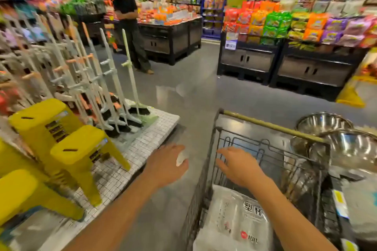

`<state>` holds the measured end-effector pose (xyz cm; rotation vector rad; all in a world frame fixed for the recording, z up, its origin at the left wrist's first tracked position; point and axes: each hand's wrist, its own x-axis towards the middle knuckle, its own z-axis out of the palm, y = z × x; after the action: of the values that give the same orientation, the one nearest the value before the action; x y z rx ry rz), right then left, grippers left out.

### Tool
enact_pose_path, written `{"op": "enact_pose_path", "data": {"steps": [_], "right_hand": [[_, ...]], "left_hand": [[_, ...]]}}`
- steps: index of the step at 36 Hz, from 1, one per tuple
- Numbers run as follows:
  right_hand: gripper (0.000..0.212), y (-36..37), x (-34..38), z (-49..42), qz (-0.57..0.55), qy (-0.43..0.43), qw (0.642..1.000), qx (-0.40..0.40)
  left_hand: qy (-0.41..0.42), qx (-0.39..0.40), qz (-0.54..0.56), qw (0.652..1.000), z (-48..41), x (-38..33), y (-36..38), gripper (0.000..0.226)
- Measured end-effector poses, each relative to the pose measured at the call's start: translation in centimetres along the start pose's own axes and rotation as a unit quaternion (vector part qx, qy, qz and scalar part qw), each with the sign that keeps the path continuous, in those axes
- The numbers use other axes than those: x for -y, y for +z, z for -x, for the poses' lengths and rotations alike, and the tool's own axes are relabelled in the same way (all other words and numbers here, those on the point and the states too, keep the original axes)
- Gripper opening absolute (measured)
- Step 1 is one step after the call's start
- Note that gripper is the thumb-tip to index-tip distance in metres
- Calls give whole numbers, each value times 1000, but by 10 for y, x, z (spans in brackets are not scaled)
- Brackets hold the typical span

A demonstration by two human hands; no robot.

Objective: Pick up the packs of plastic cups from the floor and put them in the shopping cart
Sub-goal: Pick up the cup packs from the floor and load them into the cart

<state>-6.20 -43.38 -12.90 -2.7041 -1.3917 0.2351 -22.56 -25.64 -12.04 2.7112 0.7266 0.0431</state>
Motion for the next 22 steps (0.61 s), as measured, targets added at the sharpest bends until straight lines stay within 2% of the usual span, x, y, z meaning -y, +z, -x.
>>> {"op": "enact_pose_path", "data": {"steps": [6,9,13,16,20,22], "right_hand": [[51,-46,130,0,9,-76,997,2],[48,-53,203,10,-14,-116,993,-2],[46,-52,300,27,3,-187,982,-24],[48,-49,372,42,16,-242,970,-33],[56,-38,472,63,23,-322,946,-33],[50,-31,521,71,22,-364,931,-2]], "left_hand": [[-67,-72,-11,995,97,71,-82,62],[-120,-109,-3,987,152,117,-106,54],[-153,-115,-36,981,232,175,-143,47],[-189,-133,-31,972,295,215,-164,54],[-248,-165,-31,954,384,263,-180,77],[-290,-181,-30,939,427,286,-184,68]]}}
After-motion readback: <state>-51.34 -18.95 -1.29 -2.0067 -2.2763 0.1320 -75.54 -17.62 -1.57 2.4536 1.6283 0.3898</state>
